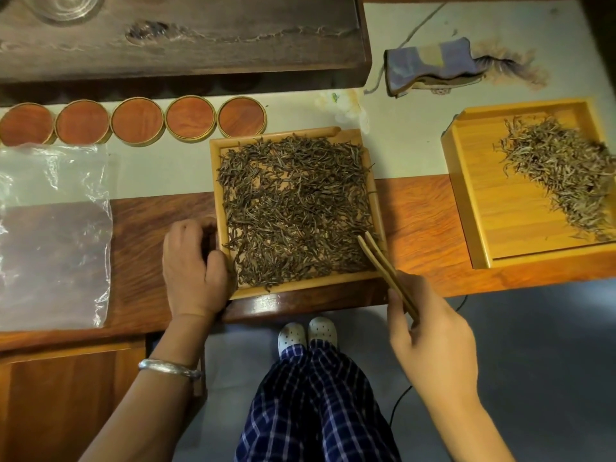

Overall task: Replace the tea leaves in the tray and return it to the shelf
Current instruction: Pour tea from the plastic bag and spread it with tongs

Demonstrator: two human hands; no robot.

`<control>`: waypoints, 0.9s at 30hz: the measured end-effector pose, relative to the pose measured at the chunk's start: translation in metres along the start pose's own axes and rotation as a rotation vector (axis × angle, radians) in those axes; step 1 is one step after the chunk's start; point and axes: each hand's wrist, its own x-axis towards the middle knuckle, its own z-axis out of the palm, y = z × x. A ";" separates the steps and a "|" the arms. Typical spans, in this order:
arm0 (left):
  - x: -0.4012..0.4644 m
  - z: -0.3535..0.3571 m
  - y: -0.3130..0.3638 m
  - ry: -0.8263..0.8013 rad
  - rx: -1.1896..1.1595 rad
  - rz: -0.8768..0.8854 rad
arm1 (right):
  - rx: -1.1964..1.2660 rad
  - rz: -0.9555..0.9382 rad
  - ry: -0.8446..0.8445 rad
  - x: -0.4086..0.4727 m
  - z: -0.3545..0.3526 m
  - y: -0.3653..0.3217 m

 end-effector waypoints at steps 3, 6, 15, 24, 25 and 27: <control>0.000 0.000 -0.001 0.003 -0.005 0.018 | 0.002 -0.003 -0.025 -0.005 -0.003 0.001; 0.000 0.000 -0.001 0.002 -0.020 0.028 | -0.023 -0.006 -0.037 -0.008 -0.004 0.005; 0.001 0.002 -0.002 0.008 -0.020 0.022 | 0.070 -0.114 0.047 0.022 0.008 -0.013; 0.001 0.002 -0.002 0.022 -0.043 0.029 | 0.005 -0.182 -0.011 0.053 0.029 -0.031; 0.001 0.002 -0.002 0.025 -0.046 0.028 | 0.012 -0.166 0.002 0.052 0.027 -0.027; 0.001 0.002 -0.001 0.032 -0.046 0.033 | 0.014 -0.166 0.049 0.049 0.023 -0.022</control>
